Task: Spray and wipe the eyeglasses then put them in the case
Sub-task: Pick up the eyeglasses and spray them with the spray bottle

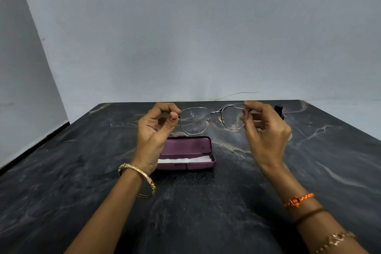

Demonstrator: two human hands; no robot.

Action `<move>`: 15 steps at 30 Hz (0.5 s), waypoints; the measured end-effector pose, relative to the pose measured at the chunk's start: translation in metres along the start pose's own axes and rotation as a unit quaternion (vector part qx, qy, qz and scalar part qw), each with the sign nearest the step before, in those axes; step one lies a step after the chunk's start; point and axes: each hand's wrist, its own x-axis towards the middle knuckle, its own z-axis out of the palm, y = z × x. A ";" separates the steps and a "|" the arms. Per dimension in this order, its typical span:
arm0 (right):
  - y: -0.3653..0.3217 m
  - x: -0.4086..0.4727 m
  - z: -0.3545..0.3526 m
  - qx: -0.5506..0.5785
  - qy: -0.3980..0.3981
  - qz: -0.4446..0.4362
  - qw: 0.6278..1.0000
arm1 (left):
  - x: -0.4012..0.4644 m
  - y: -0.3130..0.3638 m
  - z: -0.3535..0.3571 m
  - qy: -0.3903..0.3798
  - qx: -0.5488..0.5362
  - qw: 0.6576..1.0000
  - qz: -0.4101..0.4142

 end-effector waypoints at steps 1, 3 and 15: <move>0.000 0.000 -0.001 -0.012 -0.004 -0.007 1.000 | 0.000 -0.001 0.000 -0.003 0.008 1.000 -0.002; 0.001 0.001 -0.001 -0.018 -0.010 -0.014 1.000 | 0.000 -0.002 -0.001 -0.002 0.023 1.000 -0.005; -0.001 -0.001 0.002 -0.024 -0.017 -0.051 0.998 | -0.001 -0.008 -0.002 0.027 0.047 0.998 -0.014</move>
